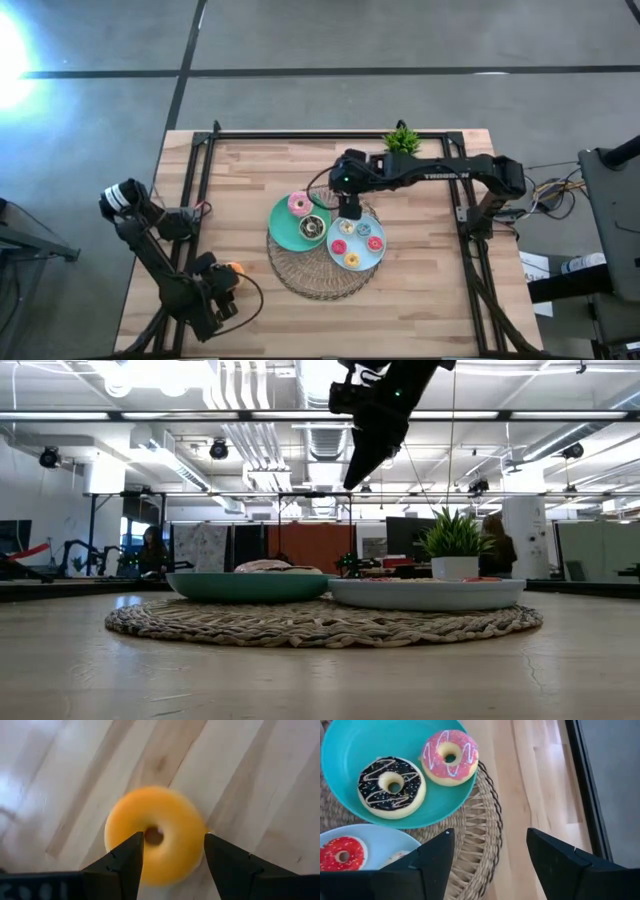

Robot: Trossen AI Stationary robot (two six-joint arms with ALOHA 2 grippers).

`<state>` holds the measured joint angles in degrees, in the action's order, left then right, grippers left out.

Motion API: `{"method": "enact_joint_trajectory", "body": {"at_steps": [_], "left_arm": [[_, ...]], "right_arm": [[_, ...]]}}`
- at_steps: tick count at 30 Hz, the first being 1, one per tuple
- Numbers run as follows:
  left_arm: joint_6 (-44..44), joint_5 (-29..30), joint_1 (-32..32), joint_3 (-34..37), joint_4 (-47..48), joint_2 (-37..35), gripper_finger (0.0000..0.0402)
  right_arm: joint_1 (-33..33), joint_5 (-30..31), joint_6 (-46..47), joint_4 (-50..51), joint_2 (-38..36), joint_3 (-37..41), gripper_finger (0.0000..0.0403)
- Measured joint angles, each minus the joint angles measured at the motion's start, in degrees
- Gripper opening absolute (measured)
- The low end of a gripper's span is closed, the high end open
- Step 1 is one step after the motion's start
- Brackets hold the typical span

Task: Pick & Place donuts
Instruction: Put the big purple donut on the green plate

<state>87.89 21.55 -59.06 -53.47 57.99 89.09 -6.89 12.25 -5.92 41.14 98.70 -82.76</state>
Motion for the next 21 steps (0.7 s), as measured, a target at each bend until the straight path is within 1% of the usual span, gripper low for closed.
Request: {"method": "enact_joint_trajectory", "body": {"at_steps": [2, 4, 9, 18, 21], "left_arm": [[0.5, -1.8, 0.0, 0.1, -0.5, 0.2, 0.0183], [0.7, -2.3, 0.0, 0.1, -1.5, 0.3, 0.0182], [0.6, -1.1, 0.2, 0.3, -4.3, 1.3, 0.0181], [-0.4, -1.1, 1.2, 0.1, -4.5, 9.0, 0.0181], [0.6, -1.7, 1.6, 0.0, -4.3, 10.3, 0.0170]], "right_arm": [[0.4, 0.6, 0.3, 0.1, -0.1, 0.2, 0.0242], [0.7, 1.4, 0.4, 0.0, -0.1, 0.2, 0.0242], [0.7, 1.5, 1.1, -0.2, -0.2, 0.0, 0.0238], [0.7, 1.5, 2.0, -0.8, -0.2, 0.0, 0.0235], [0.7, 1.5, 3.2, -0.8, -0.2, 0.0, 0.0233]]}}
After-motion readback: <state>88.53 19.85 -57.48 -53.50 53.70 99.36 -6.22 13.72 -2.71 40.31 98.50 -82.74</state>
